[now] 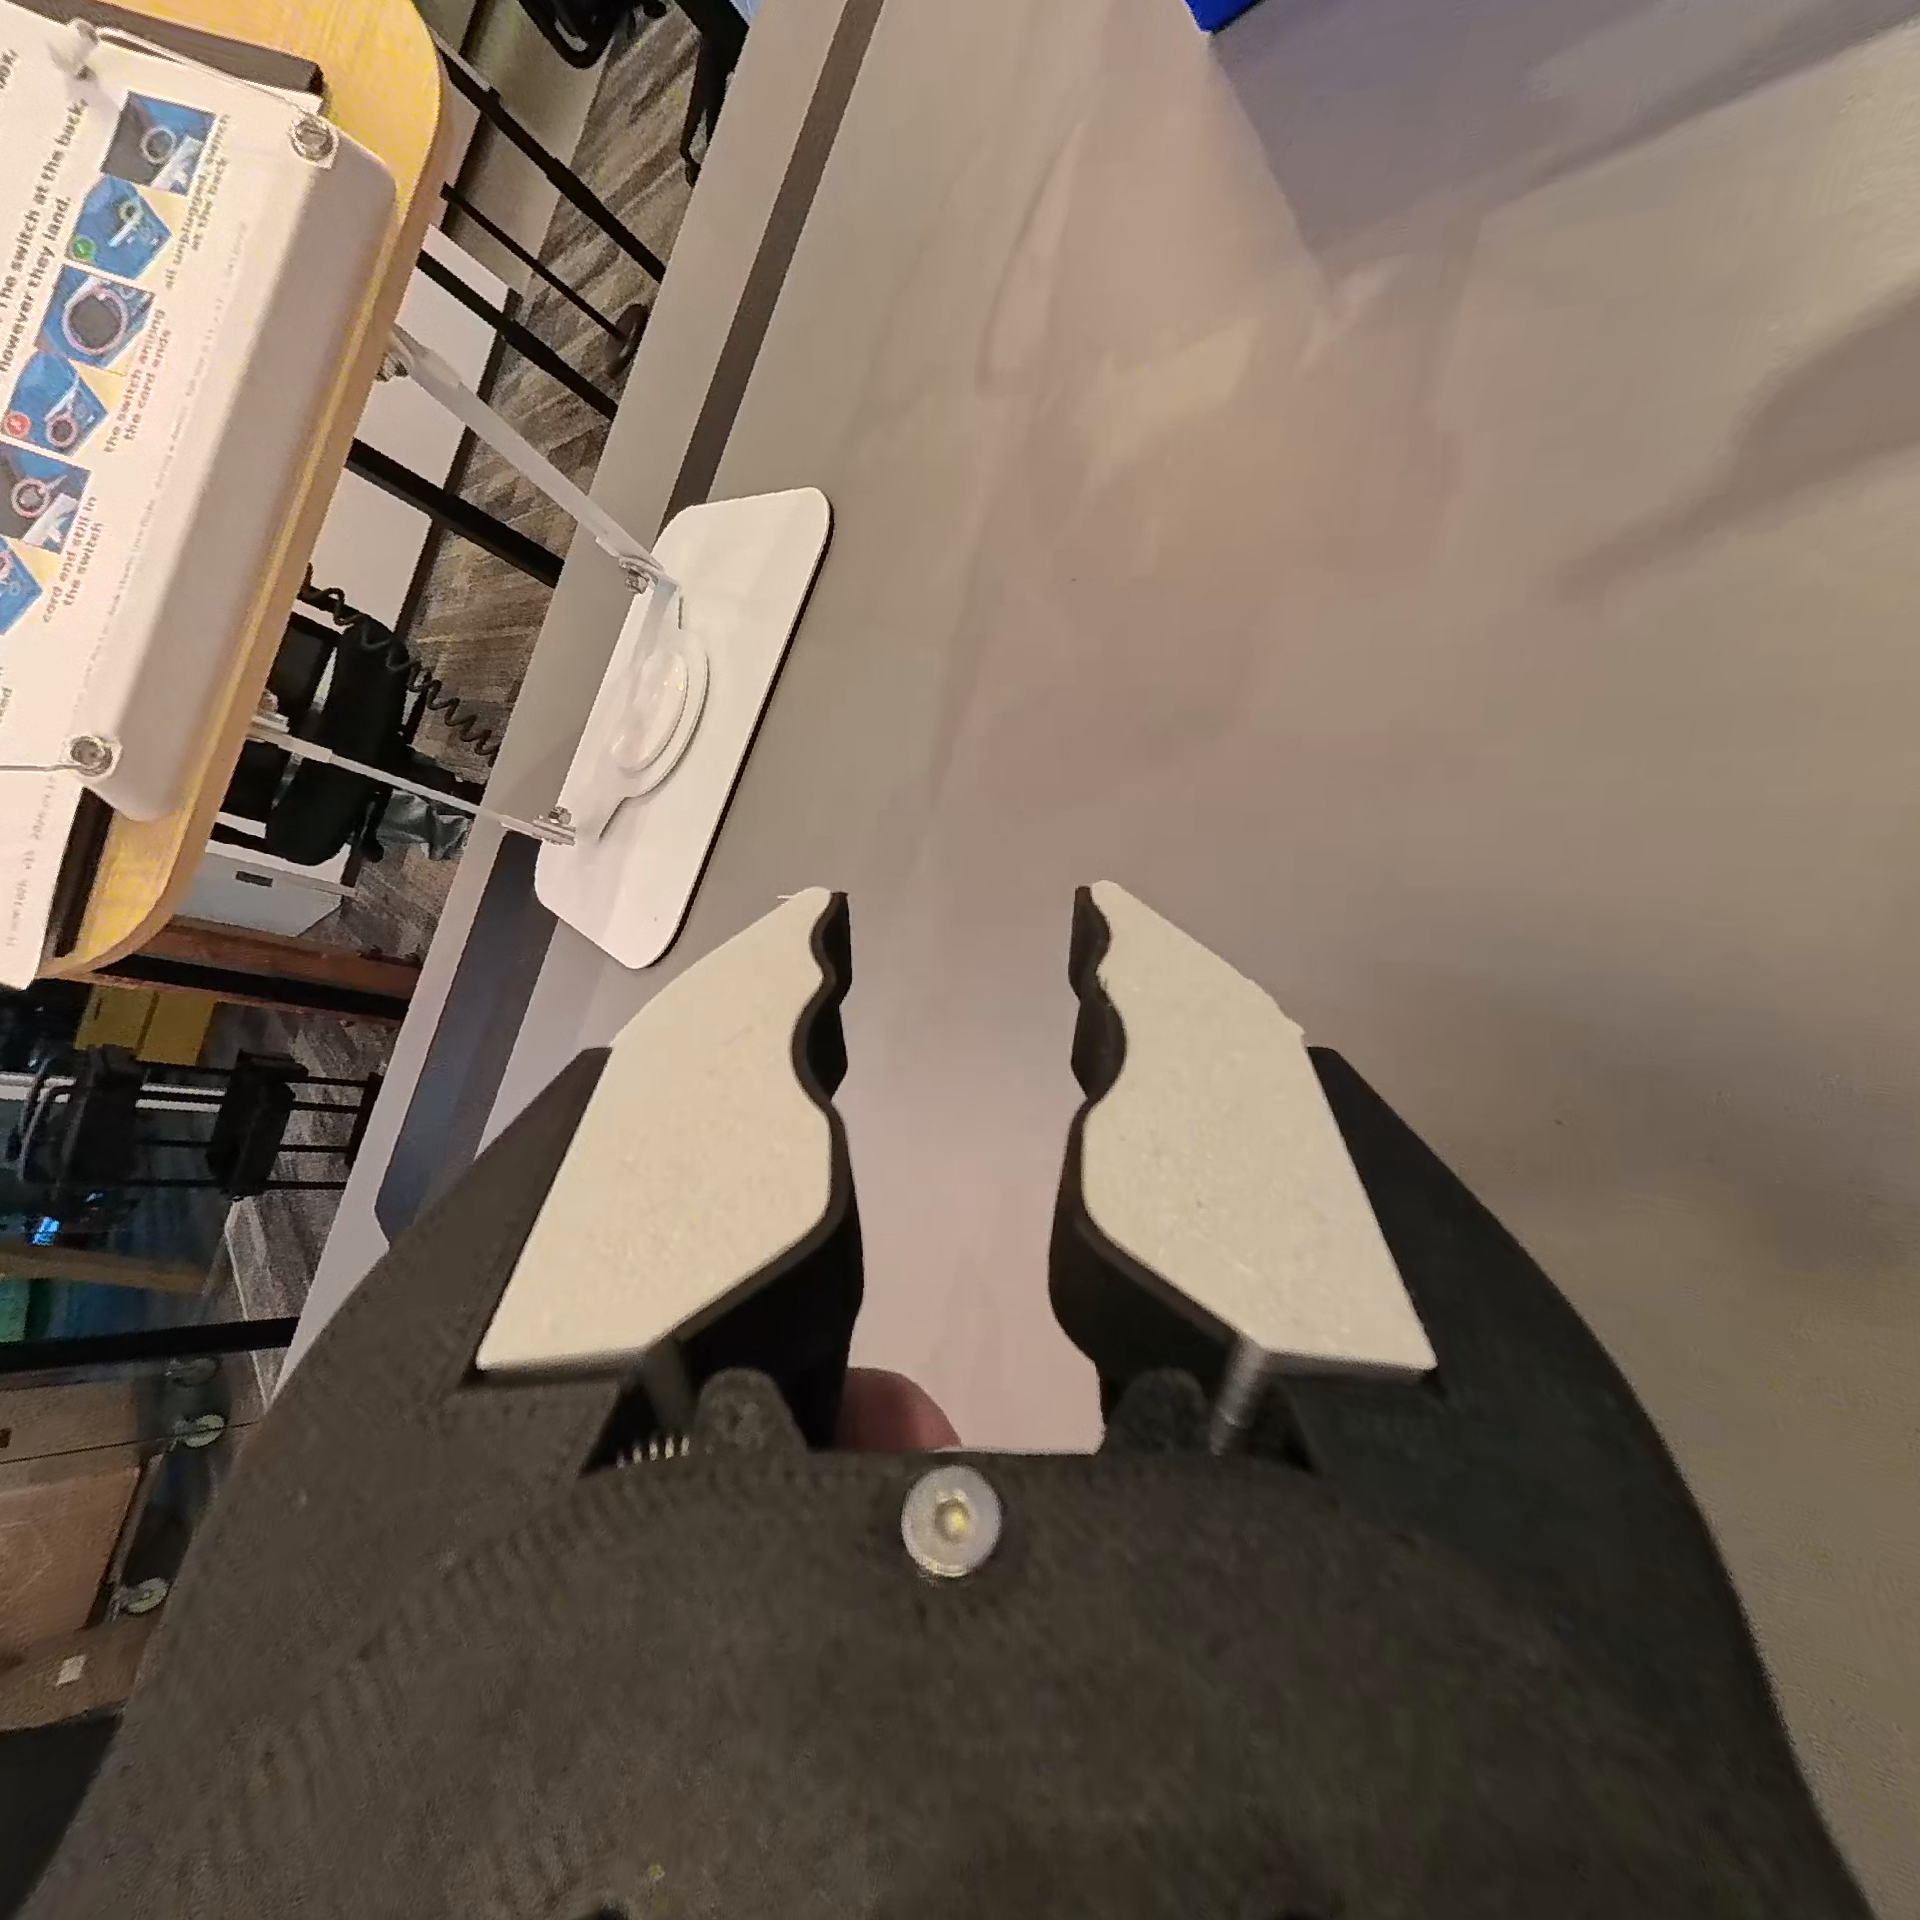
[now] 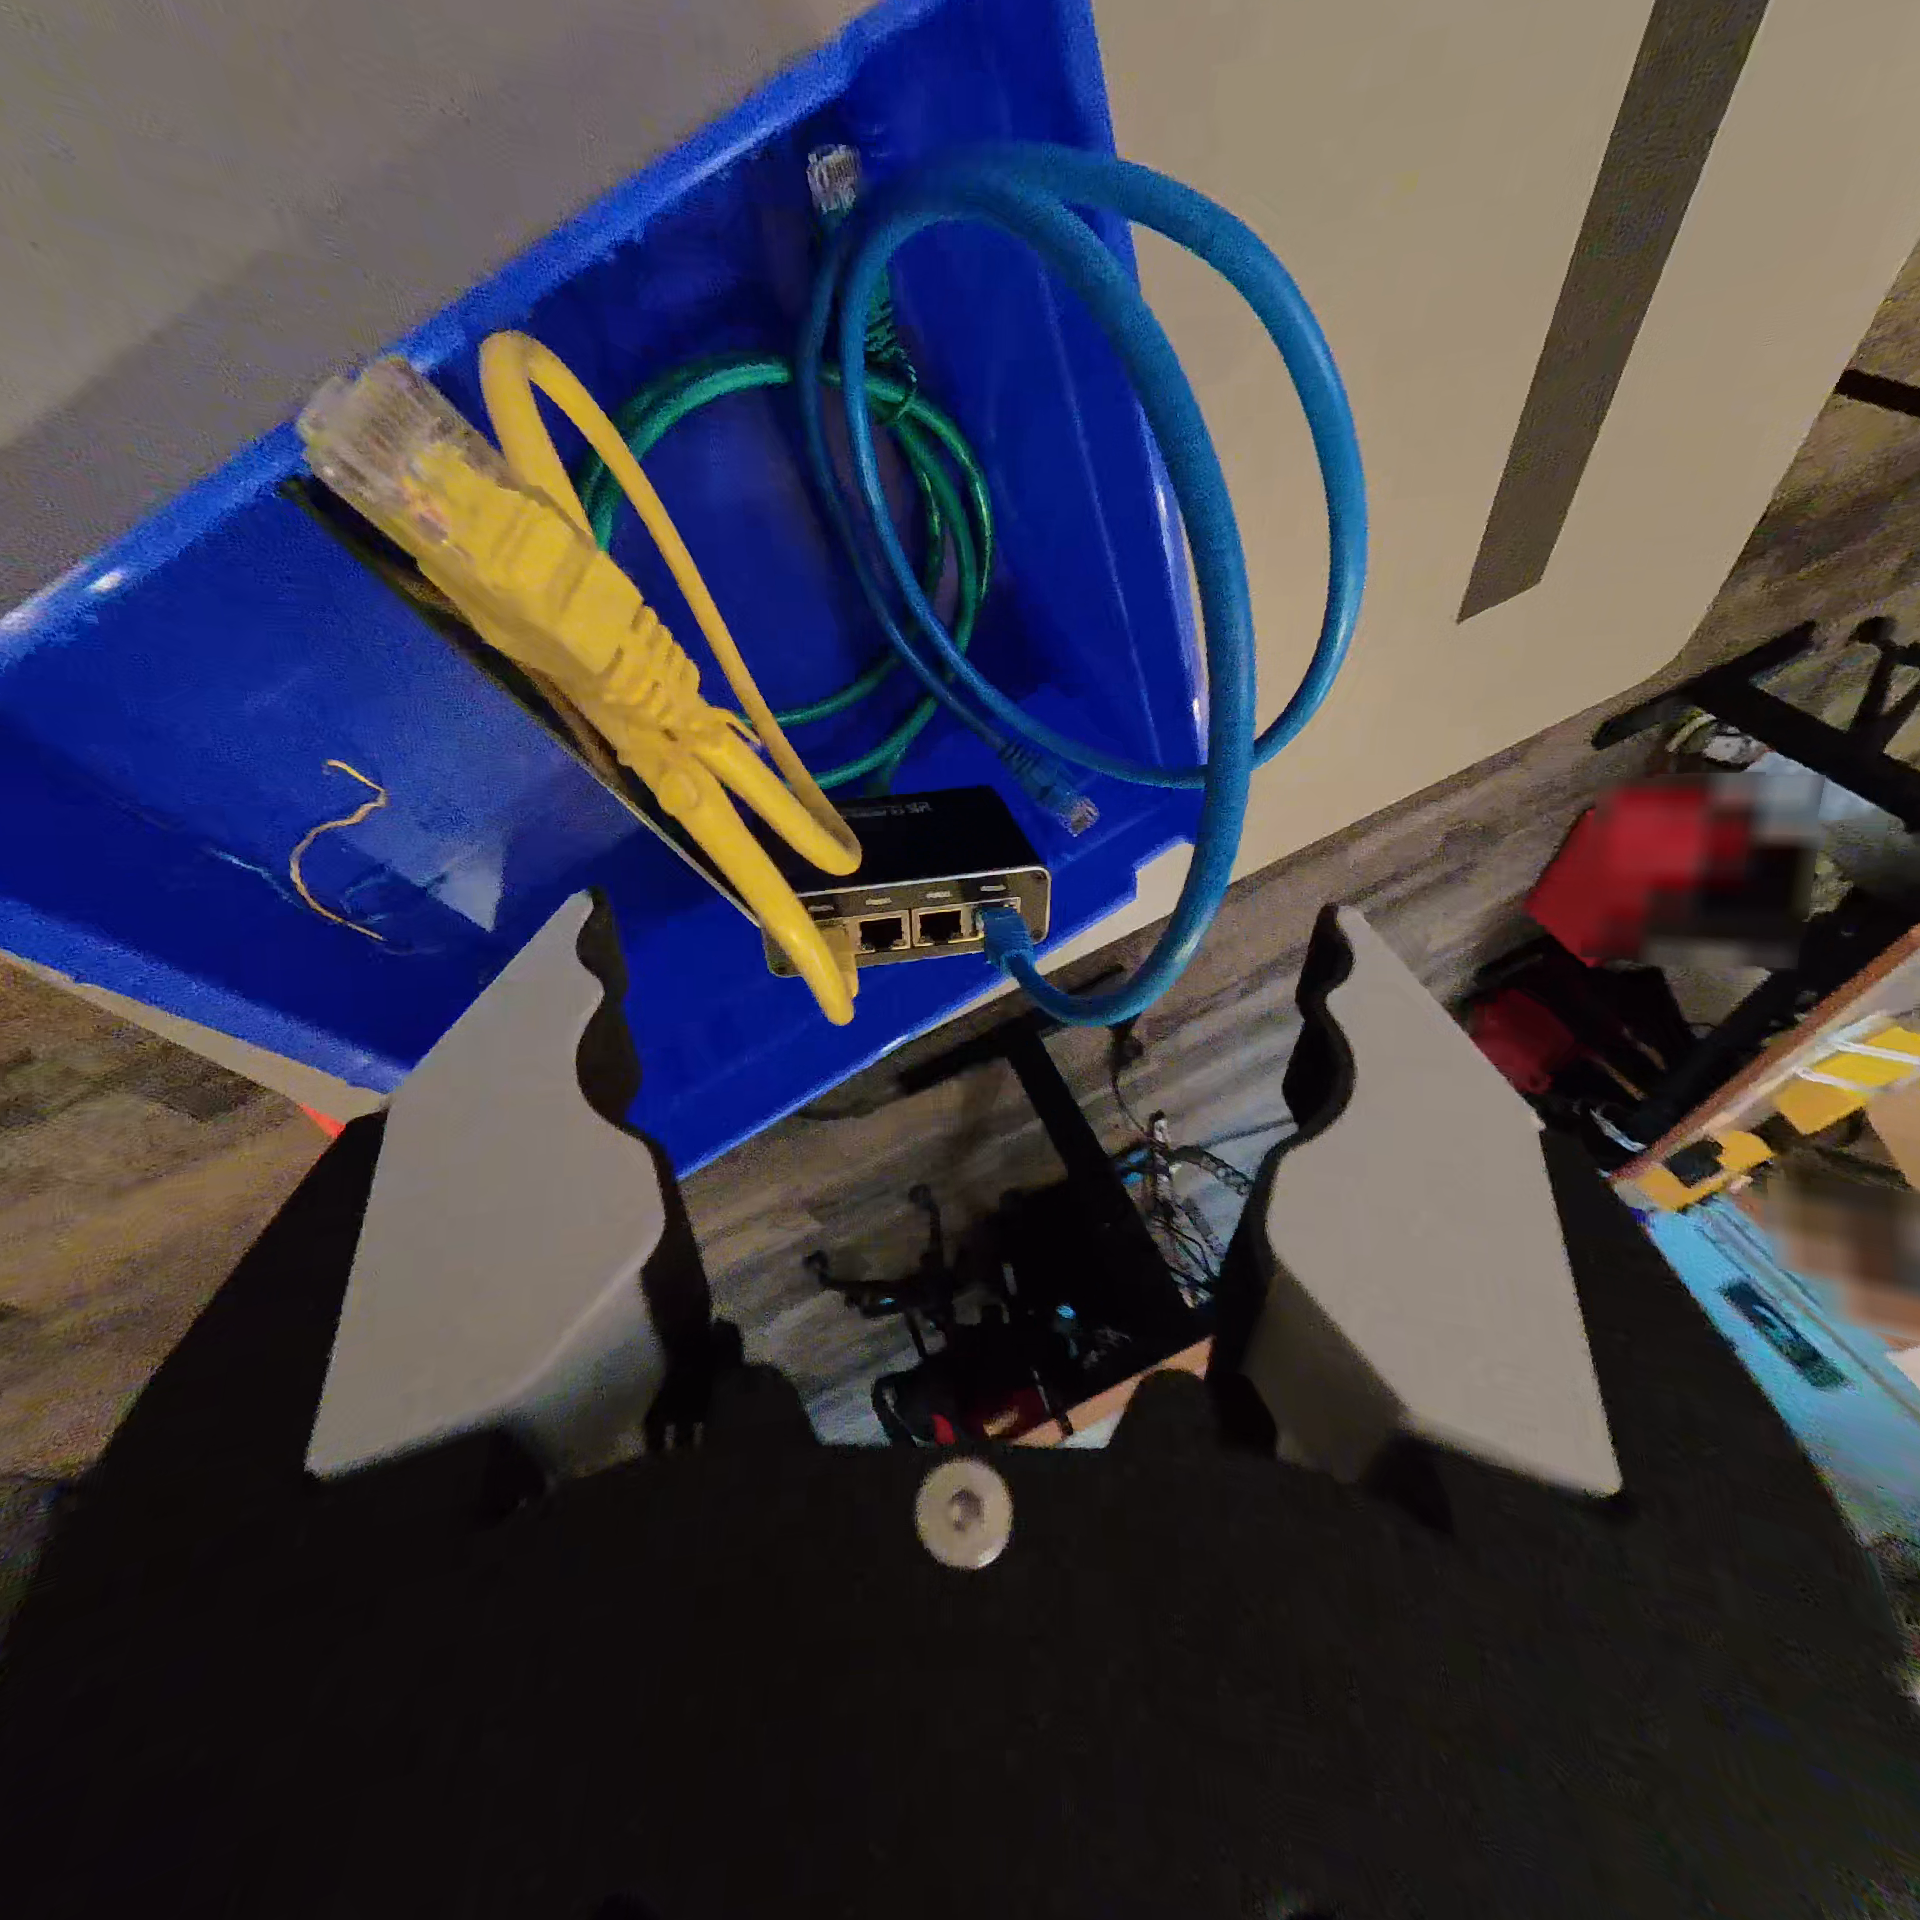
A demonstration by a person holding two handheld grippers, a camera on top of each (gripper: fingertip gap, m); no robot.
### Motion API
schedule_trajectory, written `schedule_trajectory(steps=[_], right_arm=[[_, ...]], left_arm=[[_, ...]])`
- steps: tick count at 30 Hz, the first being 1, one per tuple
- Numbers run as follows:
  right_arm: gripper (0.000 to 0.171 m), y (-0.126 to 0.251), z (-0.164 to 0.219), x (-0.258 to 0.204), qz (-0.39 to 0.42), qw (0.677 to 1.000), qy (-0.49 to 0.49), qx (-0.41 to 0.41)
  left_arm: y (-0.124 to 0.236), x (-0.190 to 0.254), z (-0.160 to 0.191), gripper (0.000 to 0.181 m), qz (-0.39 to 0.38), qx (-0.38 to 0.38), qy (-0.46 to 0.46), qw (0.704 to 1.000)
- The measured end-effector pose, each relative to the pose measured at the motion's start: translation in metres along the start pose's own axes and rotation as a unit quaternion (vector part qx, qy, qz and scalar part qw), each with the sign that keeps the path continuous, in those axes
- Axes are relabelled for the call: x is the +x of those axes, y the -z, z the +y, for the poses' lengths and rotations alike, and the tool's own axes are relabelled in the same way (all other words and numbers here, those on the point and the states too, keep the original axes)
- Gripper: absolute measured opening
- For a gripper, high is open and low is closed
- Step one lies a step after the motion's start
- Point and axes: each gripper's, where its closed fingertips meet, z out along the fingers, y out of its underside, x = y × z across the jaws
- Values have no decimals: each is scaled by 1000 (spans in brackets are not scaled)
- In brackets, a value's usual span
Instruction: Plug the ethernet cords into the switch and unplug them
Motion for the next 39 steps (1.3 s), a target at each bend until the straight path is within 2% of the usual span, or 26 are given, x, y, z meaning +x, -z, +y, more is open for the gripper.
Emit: schedule_trajectory(steps=[2,6,10,12,15,19,20,23,27,32,35,39], right_arm=[[125,7,6,-1,-4,1000,-10,11],[117,29,15,7,44,996,-51,52],[87,46,40,12,102,981,-137,94],[74,40,54,-5,77,974,-178,120],[74,16,78,-31,49,962,-230,138],[82,-16,109,-55,49,944,-291,147],[88,-21,114,-59,45,937,-310,158],[99,-34,131,-67,42,915,-356,184],[103,-57,150,-73,33,896,-397,195],[104,-89,145,-84,-10,885,-416,211],[99,-101,134,-95,-45,885,-409,217],[93,-114,124,-103,-69,883,-409,221]], left_arm=[[0,-1,0,40,0,1,1,1000],[1,-2,0,41,-2,2,1,1000],[7,-11,-2,48,-2,7,15,1000],[16,-21,0,55,4,10,45,999],[40,-57,6,62,-36,5,58,998],[89,-109,14,71,-99,-2,98,990],[103,-119,23,73,-119,-11,109,987],[146,-140,65,79,-180,-60,130,973],[209,-153,139,92,-245,-158,154,944],[287,-160,226,104,-300,-263,204,894],[311,-150,271,108,-287,-302,261,871],[316,-122,331,116,-242,-349,341,839]])
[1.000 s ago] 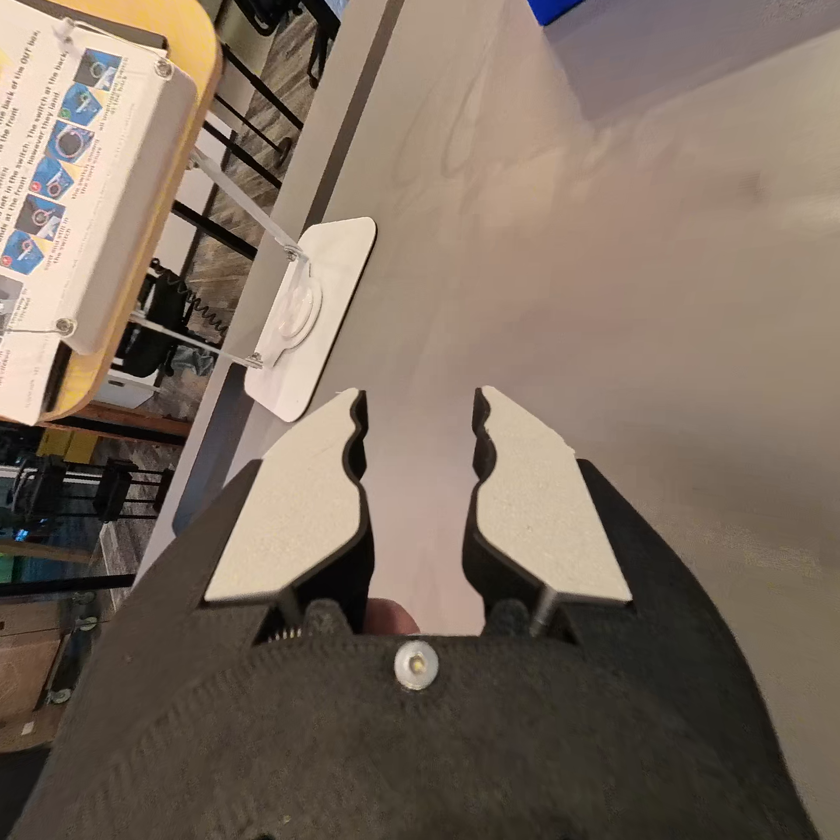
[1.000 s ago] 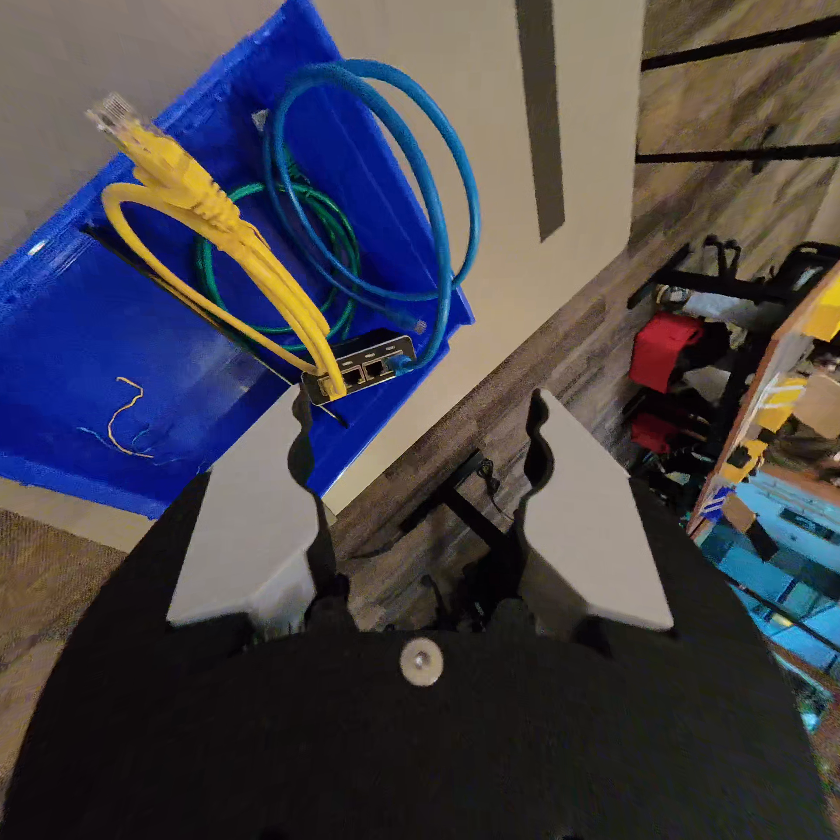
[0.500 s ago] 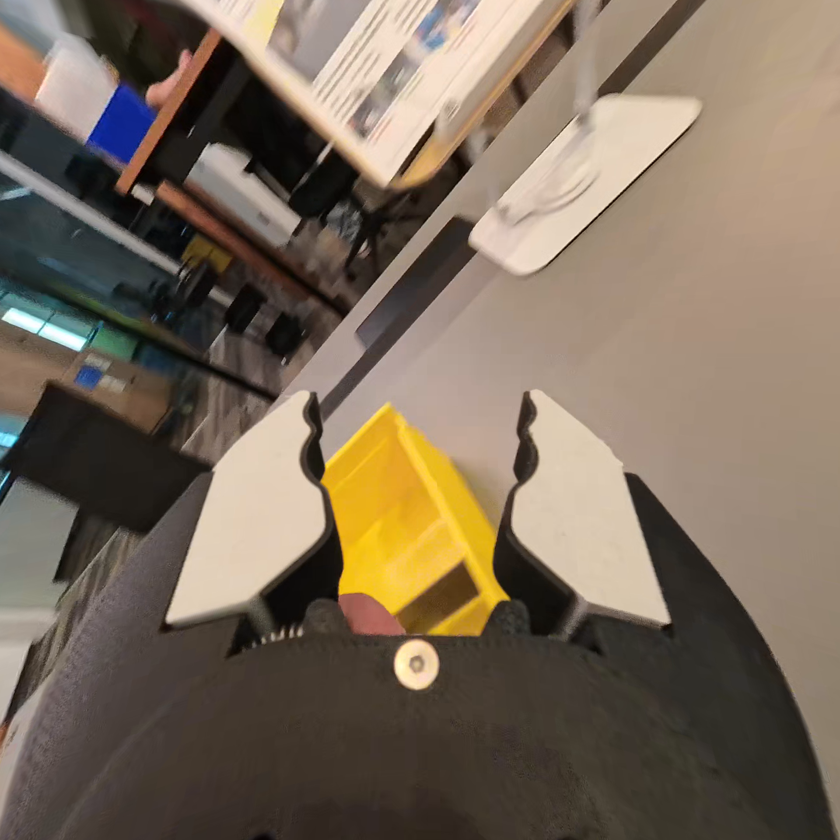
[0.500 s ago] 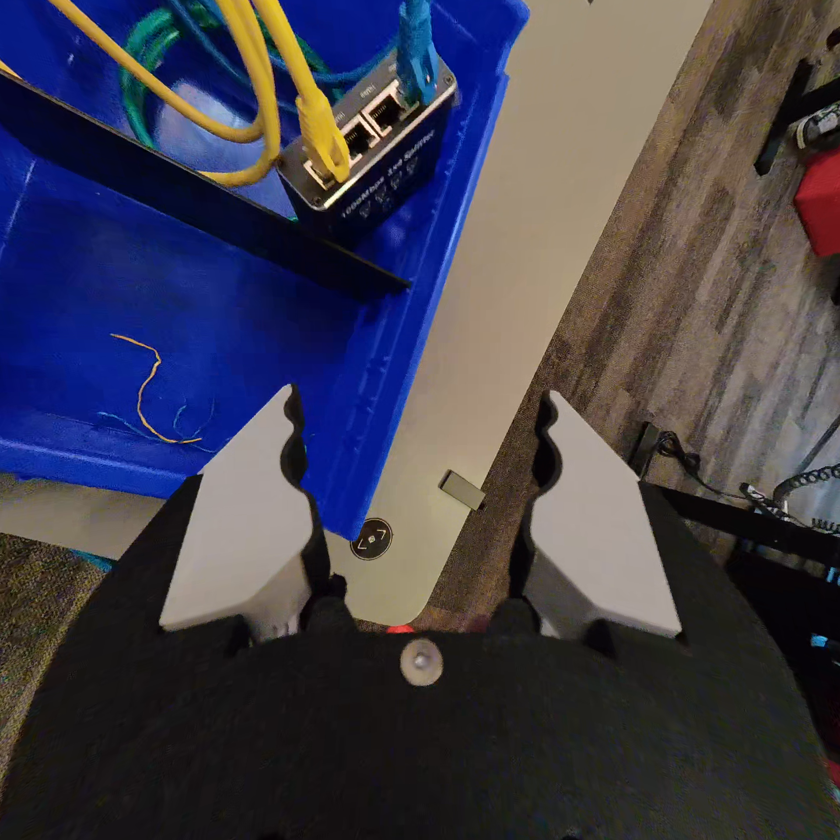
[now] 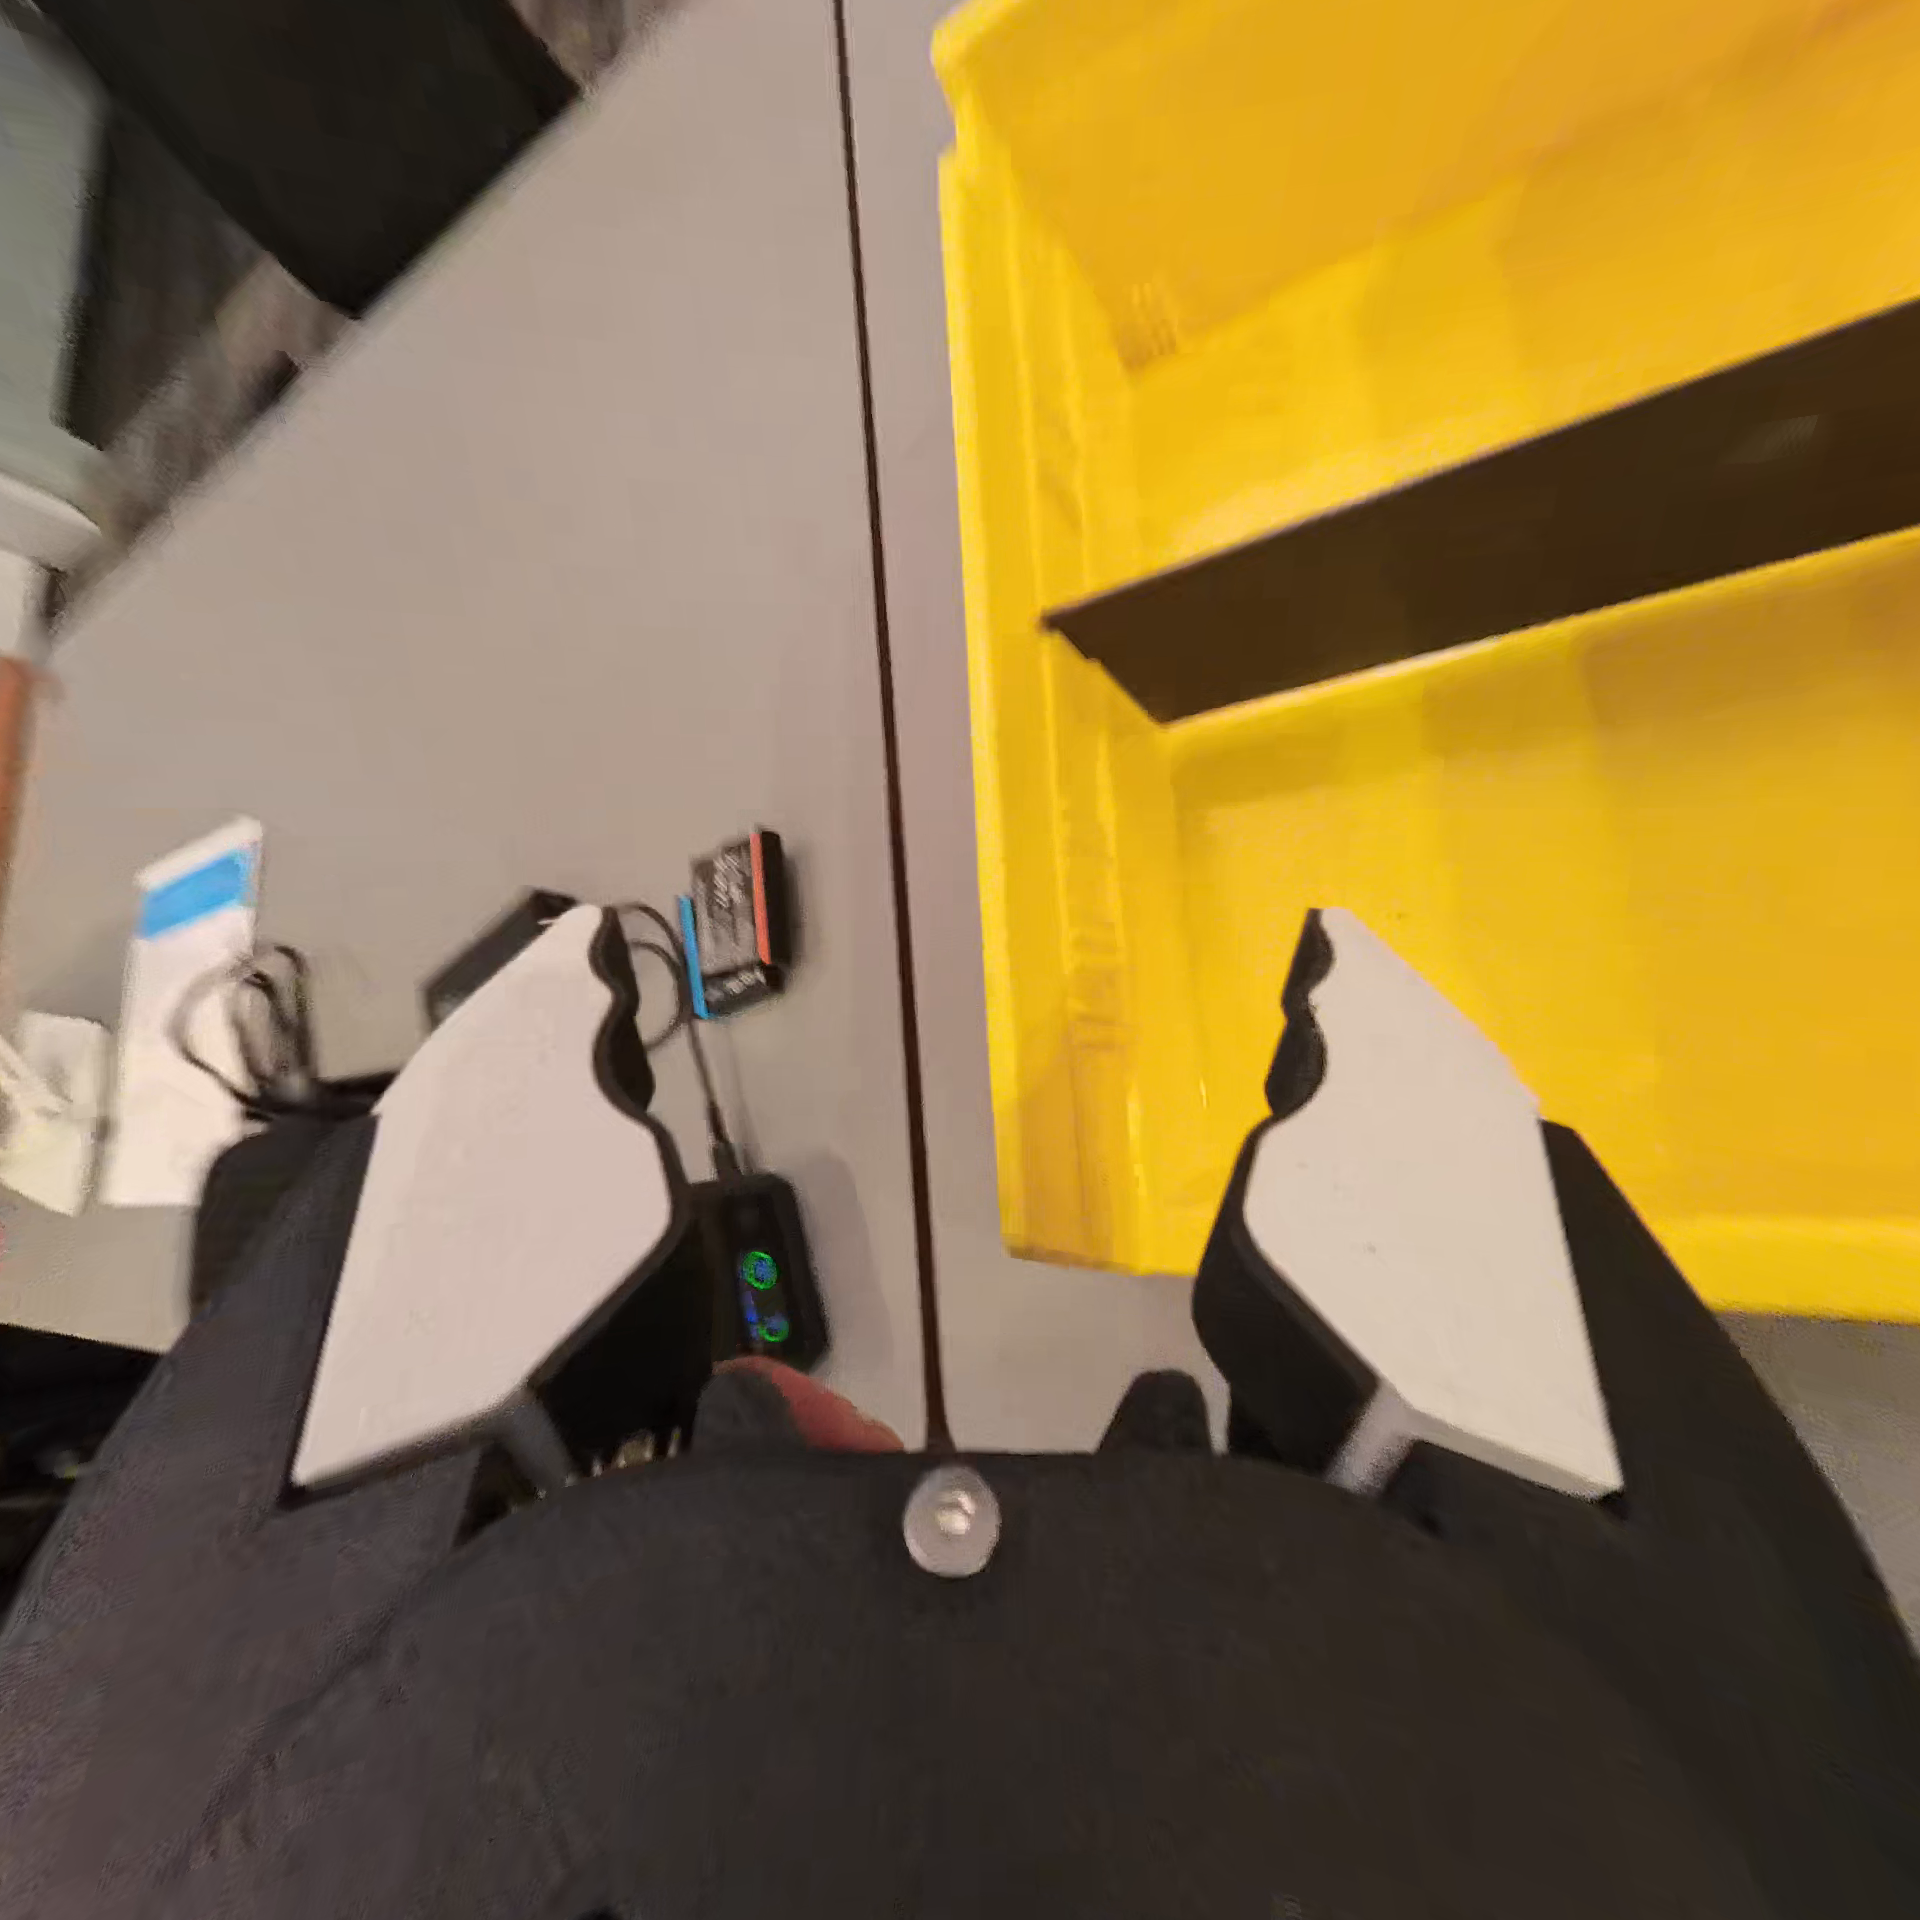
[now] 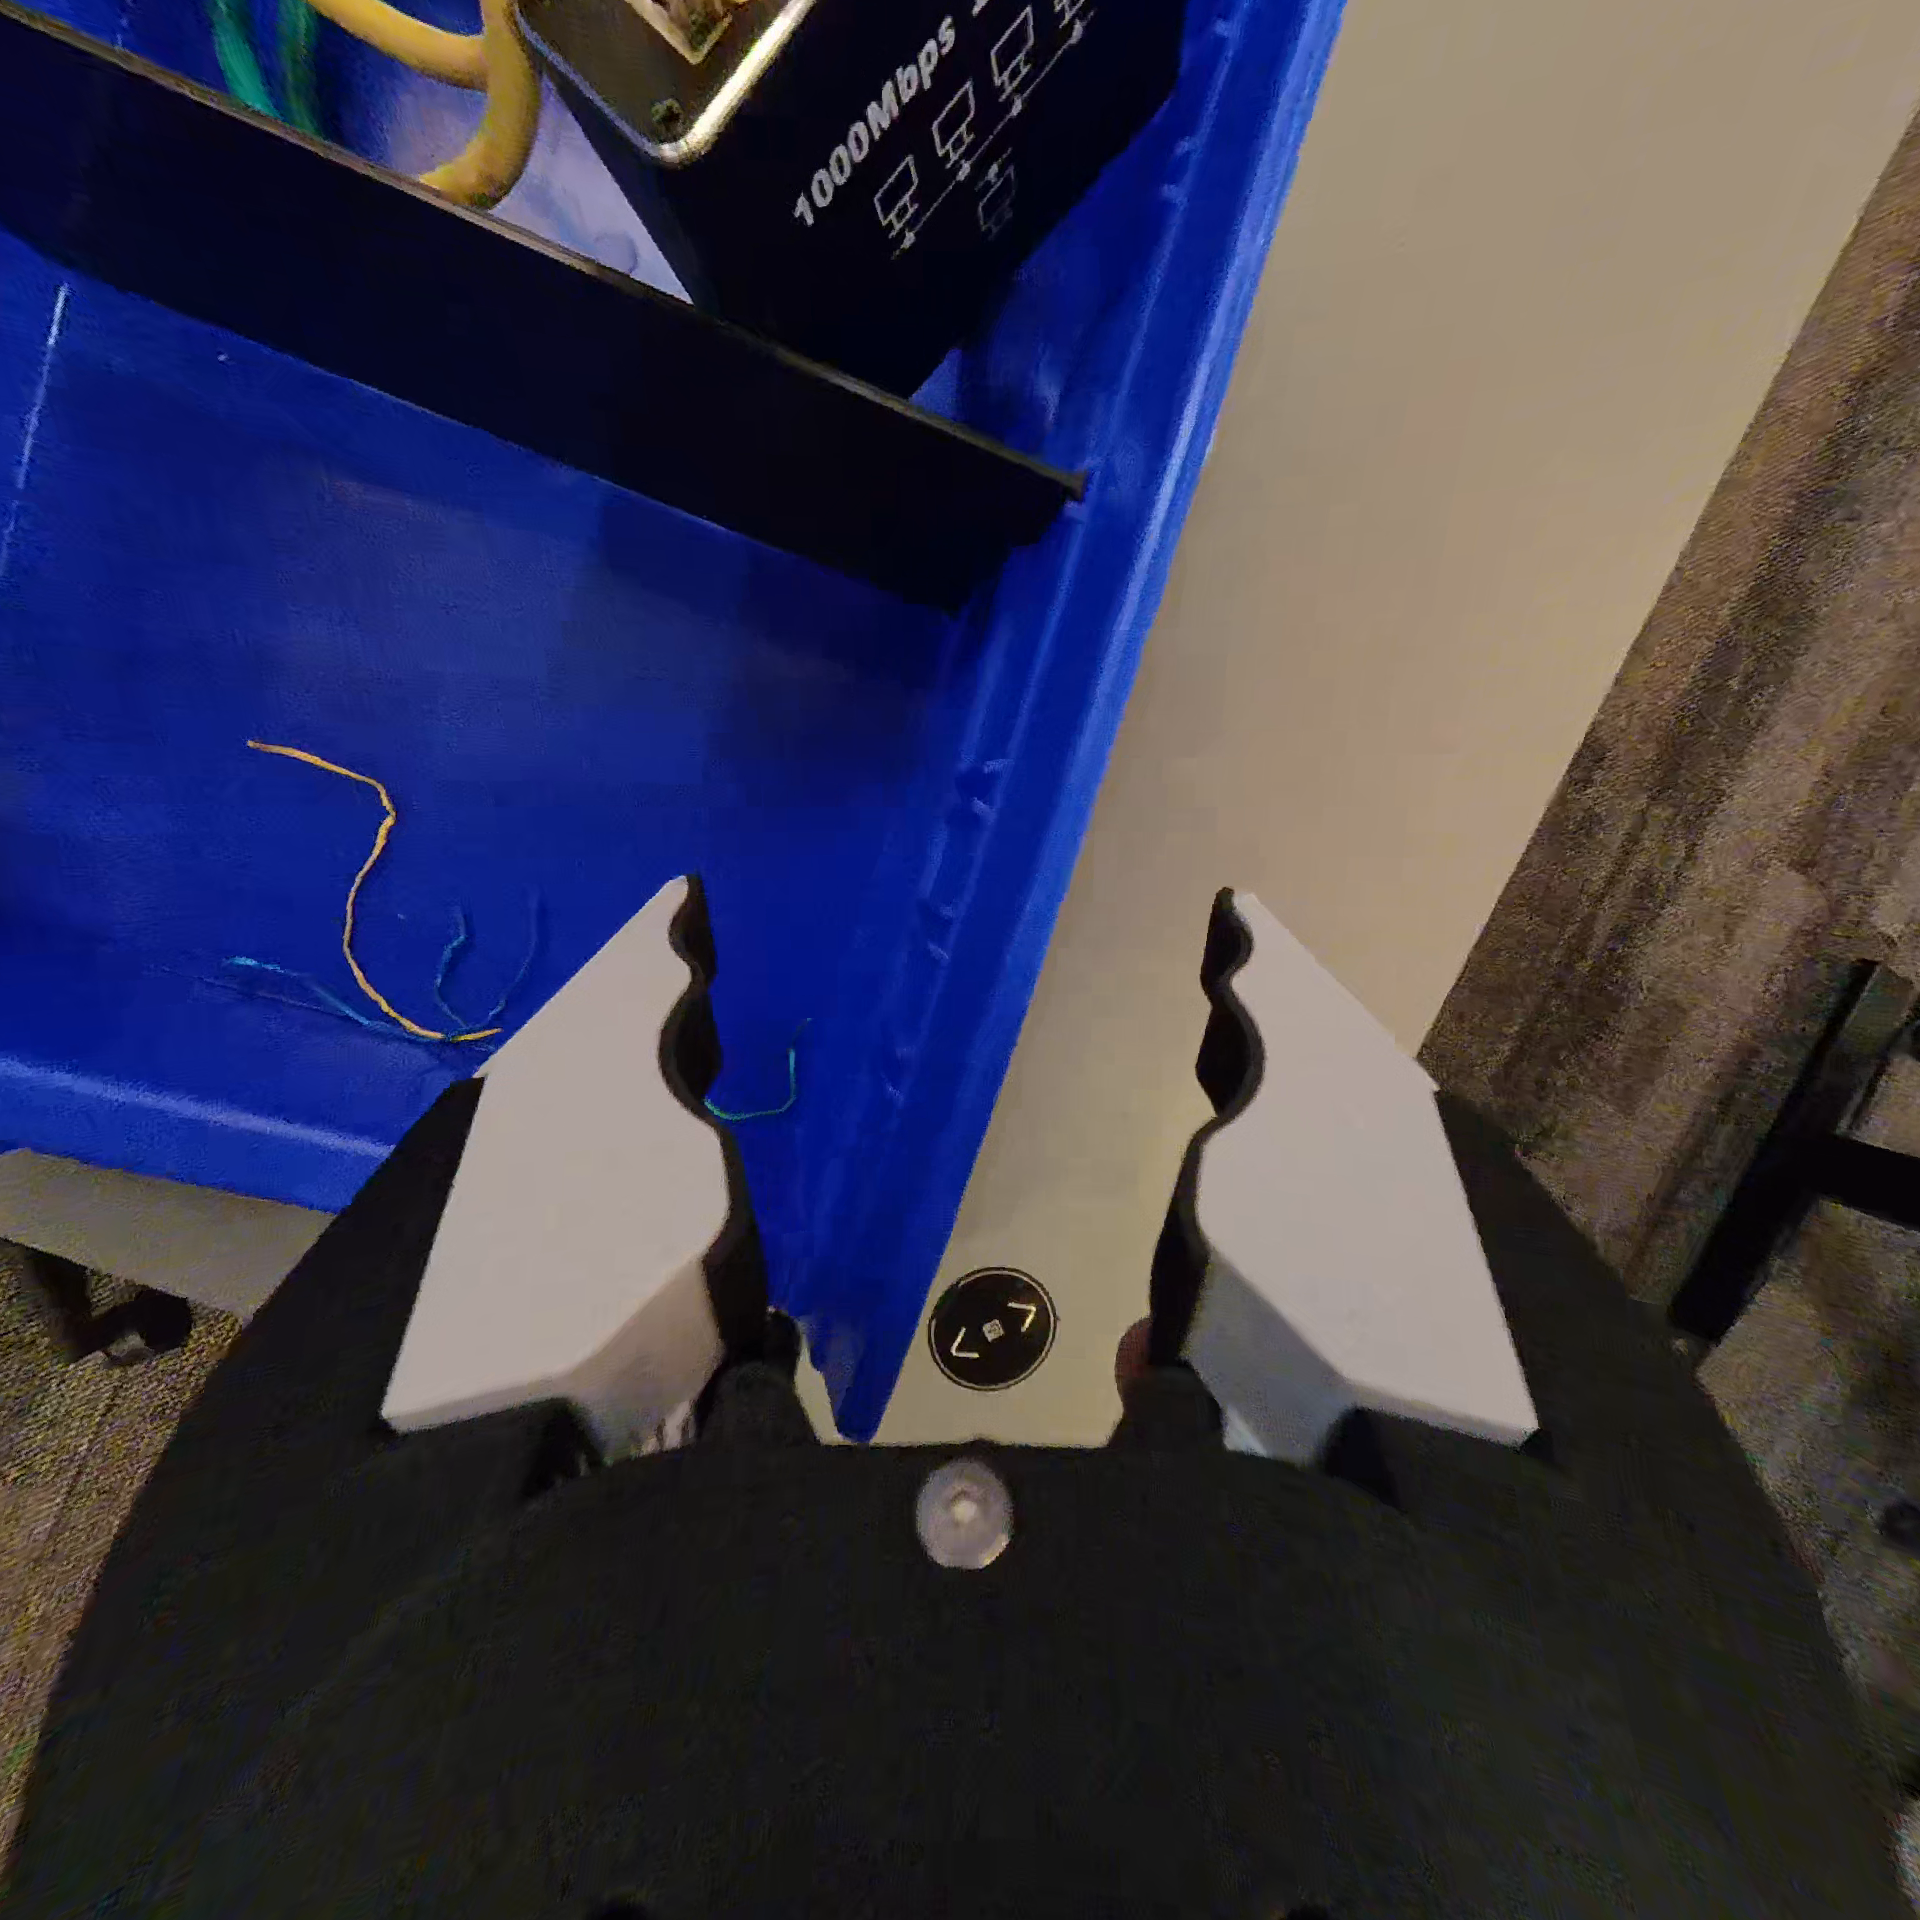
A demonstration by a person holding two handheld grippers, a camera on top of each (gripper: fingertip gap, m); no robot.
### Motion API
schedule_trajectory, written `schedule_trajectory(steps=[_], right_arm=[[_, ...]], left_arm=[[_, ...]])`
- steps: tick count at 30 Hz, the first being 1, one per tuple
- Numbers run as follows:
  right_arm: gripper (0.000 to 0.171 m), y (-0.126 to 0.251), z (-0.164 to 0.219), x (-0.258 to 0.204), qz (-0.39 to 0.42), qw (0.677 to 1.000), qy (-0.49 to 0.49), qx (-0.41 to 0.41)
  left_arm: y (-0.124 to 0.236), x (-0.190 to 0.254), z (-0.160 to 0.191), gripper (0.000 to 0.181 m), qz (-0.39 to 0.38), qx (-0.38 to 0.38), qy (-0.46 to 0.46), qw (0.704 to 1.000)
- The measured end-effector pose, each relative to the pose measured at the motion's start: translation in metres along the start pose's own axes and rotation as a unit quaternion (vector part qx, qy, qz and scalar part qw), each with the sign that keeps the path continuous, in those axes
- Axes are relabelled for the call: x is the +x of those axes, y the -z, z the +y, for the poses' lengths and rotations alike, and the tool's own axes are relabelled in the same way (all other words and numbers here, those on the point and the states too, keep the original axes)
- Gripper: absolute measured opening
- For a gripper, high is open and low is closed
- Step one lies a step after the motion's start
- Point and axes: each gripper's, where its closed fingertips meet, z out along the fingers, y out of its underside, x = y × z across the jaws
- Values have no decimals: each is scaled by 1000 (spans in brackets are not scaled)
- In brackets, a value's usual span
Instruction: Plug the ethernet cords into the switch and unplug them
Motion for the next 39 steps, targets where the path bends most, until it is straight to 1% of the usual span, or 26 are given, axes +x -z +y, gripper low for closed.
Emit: schedule_trajectory(steps=[3,5,6,8,9,12,13,16,17,20,27,31,39], right_arm=[[85,-6,1,-6,-19,1000,-4,-1],[80,-9,4,-12,-33,999,1,-8],[72,-9,4,-12,-32,999,5,-7],[71,-7,0,-15,-42,999,1,11],[68,-6,-1,-18,-51,999,-1,17],[61,-7,2,-16,-37,999,2,4],[58,-7,1,-16,-37,999,1,5],[32,-7,-3,-17,-35,999,2,14],[25,-8,-4,-19,-35,999,5,17],[25,-12,-11,-27,-36,999,6,31],[18,-14,-25,-46,-39,998,-1,41],[22,-15,-36,-70,-44,998,4,46],[39,-19,-67,-132,-64,996,28,64]], left_arm=[[-23,3,24,113,51,-23,67,996],[-33,12,31,104,84,-21,88,992],[-37,16,34,89,98,-21,87,991],[-42,28,36,66,128,-18,83,988],[-45,32,36,55,135,-12,87,987],[-48,35,31,20,141,3,106,984],[-48,38,29,18,151,9,105,983],[-45,49,21,5,189,24,113,975],[-46,50,20,4,186,27,122,975],[-45,54,16,4,192,35,126,973],[-37,74,3,4,225,61,138,962],[-27,81,-12,4,242,92,154,953],[-8,92,-31,5,250,130,146,948]])
